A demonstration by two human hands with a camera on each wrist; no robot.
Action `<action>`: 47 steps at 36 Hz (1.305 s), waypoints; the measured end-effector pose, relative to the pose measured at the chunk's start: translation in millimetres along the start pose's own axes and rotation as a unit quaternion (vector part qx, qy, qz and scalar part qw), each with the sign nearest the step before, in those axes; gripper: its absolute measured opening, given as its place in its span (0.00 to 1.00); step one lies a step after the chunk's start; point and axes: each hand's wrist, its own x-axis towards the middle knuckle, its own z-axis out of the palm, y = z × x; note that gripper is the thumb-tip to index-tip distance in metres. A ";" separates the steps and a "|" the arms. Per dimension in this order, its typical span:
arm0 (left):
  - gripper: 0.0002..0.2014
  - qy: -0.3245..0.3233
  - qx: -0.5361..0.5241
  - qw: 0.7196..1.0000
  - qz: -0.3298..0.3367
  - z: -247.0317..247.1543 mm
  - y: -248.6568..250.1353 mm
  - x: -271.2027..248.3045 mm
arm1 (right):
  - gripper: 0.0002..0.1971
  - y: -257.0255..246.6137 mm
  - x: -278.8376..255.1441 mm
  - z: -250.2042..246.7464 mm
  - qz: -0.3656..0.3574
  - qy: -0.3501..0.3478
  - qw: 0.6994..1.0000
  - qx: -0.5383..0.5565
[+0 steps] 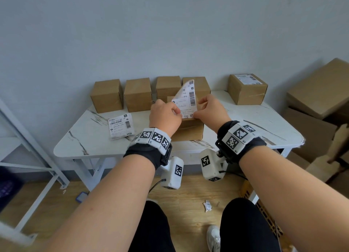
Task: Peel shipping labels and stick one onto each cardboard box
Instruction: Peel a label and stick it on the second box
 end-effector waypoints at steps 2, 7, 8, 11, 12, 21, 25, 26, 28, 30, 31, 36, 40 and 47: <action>0.03 0.007 -0.004 1.000 -0.008 -3.1 -1.9 0.0 | 0.23 1.0 0.5 -0.2 0.003 -0.001 1.000 0.007; 0.04 -0.017 -0.053 0.998 -0.022 -5.7 -3.5 -1.3 | 0.22 0.9 1.8 5.3 0.016 0.001 1.000 0.020; 0.03 -0.020 -0.071 0.997 -0.025 -5.3 -3.6 -1.5 | 0.22 0.4 1.9 6.7 0.019 0.004 1.000 0.022; 0.08 -0.026 -0.098 0.994 -0.026 -6.2 -6.4 -1.0 | 0.28 -0.2 1.2 10.6 0.031 0.000 0.999 0.030; 0.10 -0.030 -0.100 0.994 -0.025 -7.3 -7.0 -0.7 | 0.30 -0.2 1.1 12.0 0.034 -0.005 0.999 0.035; 0.13 -0.035 -0.109 0.993 -0.020 -7.1 -9.0 0.5 | 0.41 -6.1 -0.8 23.0 0.045 -0.019 0.999 0.023; 0.12 -0.029 -0.106 0.994 -0.016 -4.9 -10.3 1.4 | 0.43 -5.7 -1.6 25.0 0.040 -0.011 0.999 0.024; 0.12 -0.027 -0.104 0.994 -0.015 -4.4 -10.7 1.7 | 0.43 -4.8 -0.9 24.8 0.038 -0.010 0.999 0.030; 0.12 -0.024 -0.100 0.995 -0.013 -2.9 -11.7 2.1 | 0.41 -2.9 0.5 23.5 0.041 -0.012 0.998 0.052; 0.12 -0.018 -0.093 0.995 -0.007 -1.5 -12.4 2.0 | 0.38 -0.3 1.9 20.9 0.047 -0.013 0.995 0.083; 0.12 -0.010 -0.086 0.996 -0.001 -0.5 -12.9 1.7 | 0.37 1.4 2.1 19.2 0.048 -0.013 0.994 0.098; 0.12 0.049 0.025 0.993 0.101 0.3 -13.0 -3.4 | 0.25 9.4 3.2 13.4 0.004 0.015 0.997 0.072; 0.18 0.028 0.123 0.976 0.177 -1.3 -7.5 -3.4 | 0.14 11.0 3.9 17.1 -0.041 0.032 0.999 0.006; 0.22 -0.010 0.153 0.979 0.136 0.3 -7.5 -0.5 | 0.14 17.0 12.7 21.5 -0.024 0.008 0.999 0.022</action>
